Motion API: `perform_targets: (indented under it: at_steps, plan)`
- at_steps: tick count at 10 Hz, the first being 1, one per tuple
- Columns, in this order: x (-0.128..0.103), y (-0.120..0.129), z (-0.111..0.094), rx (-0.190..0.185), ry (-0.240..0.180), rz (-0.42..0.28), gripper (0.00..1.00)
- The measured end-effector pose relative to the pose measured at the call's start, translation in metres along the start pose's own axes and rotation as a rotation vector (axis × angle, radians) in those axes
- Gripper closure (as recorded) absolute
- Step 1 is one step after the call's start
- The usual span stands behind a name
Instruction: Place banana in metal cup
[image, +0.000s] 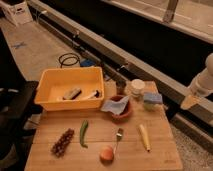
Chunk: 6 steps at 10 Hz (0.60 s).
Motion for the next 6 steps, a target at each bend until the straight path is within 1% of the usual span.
perform_targets:
  at_steps: [6]
  plan:
    - [0.0009, 0.0003, 0.0010, -0.001, 0.000, 0.001, 0.30]
